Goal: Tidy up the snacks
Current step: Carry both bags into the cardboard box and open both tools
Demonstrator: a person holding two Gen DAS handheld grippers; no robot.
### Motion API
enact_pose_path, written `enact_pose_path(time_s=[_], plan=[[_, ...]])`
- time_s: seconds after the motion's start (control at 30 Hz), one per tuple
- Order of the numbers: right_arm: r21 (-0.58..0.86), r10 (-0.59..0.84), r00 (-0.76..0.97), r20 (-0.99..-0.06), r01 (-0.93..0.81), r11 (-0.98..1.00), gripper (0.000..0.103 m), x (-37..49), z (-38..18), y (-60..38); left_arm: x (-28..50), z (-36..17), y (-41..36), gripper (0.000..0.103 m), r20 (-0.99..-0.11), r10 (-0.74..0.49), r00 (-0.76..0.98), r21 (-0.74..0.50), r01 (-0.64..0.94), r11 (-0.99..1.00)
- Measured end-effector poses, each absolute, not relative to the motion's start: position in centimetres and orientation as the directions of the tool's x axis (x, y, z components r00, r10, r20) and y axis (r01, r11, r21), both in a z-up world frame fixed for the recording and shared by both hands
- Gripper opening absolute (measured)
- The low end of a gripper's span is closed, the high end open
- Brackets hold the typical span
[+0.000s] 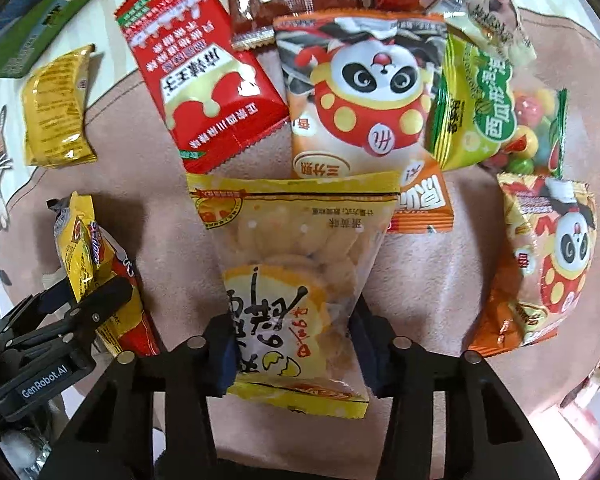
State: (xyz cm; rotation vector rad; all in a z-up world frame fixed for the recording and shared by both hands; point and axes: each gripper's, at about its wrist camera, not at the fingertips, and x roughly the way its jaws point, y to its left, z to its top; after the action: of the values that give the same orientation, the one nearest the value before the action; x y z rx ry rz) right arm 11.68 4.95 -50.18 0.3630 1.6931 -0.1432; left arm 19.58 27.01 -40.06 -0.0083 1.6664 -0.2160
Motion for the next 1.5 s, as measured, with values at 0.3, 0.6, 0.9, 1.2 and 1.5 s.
enact_pose_path(time_s=[0.3,0.6,0.9,1.2,1.5], plan=[[0.244,0.263,-0.045,-0.964,0.252,0.937,0.041,11.9,-48.9,7.3,18.3,-32.4,26.4,0.083,-0.988,-0.155,0.0,-0.154,0.096,0.983],[0.417,0.405,0.108,-0.908,0.127,0.9,0.041,17.4,-40.4,6.6,18.6,-19.1,26.8,0.083,-0.946,-0.266,0.185,-0.261,0.056,0.964],[0.454,0.428,0.311,-0.849,0.011,0.891,0.041,24.8,-24.6,-3.7,30.4,-15.3,23.9,0.083,-0.902,-0.293,0.319,-0.302,0.022,0.953],[0.322,0.311,0.322,-0.894,-0.021,0.947,0.041,37.5,-25.7,-3.3,41.8,-21.7,19.1,0.083,-0.943,-0.227,0.243,-0.246,-0.049,0.968],[0.296,0.284,0.23,-0.931,0.019,0.955,0.041,44.6,-30.8,-2.4,47.2,-27.2,16.6,0.083,-0.98,-0.142,0.143,-0.147,-0.023,0.989]])
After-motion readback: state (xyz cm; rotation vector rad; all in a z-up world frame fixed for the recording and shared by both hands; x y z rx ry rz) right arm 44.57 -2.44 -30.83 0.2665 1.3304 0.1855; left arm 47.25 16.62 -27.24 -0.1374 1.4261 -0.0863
